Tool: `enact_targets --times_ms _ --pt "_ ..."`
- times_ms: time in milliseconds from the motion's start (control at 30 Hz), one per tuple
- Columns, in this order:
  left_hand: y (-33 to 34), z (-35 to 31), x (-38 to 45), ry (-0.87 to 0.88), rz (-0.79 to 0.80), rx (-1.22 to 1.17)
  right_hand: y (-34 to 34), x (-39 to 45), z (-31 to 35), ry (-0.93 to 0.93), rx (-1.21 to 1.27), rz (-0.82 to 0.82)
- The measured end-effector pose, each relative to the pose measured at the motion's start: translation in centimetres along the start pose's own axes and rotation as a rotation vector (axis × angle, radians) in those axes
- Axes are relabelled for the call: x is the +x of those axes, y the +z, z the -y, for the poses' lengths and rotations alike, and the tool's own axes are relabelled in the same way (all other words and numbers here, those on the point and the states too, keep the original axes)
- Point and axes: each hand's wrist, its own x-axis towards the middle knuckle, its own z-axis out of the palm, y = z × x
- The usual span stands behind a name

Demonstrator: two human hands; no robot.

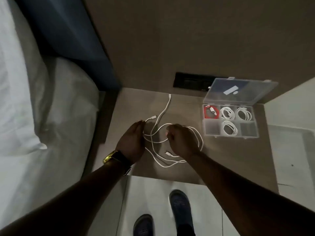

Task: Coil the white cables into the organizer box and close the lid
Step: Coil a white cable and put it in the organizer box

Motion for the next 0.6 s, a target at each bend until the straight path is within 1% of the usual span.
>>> enact_targets --times_ms 100,167,267,333,367,433,533,567,600 --pt "1.7 -0.1 2.7 -0.018 -0.050 -0.029 1.4 5.4 -1.6 0.154 0.162 -0.100" --pt "2.6 -0.5 4.3 -0.041 -0.040 -0.047 1.8 9.0 -1.8 0.259 0.243 -0.112" --pt "3.4 -1.0 6.1 -0.055 -0.067 -0.081 3.7 13.1 -2.2 0.464 0.342 -0.047" --pt "3.3 -1.4 7.0 -0.064 -0.079 -0.125 5.8 14.9 -3.1 0.557 0.476 -0.012" --pt "3.2 -1.5 7.3 -0.062 -0.088 -0.149 6.9 15.4 -3.7 0.563 0.520 -0.007" --pt "2.6 -1.6 7.9 -0.039 -0.116 -0.160 8.6 15.3 -4.9 0.513 0.544 0.018" --pt "1.3 -1.5 8.8 0.054 -0.196 -0.095 4.4 11.4 -1.8 0.388 0.517 0.001" --pt "0.8 -1.6 9.1 0.113 -0.203 -0.046 3.3 10.2 -1.3 0.324 0.472 0.003" --pt "0.2 -1.8 9.3 0.173 -0.173 0.010 2.3 9.1 -1.0 0.263 0.433 0.010"
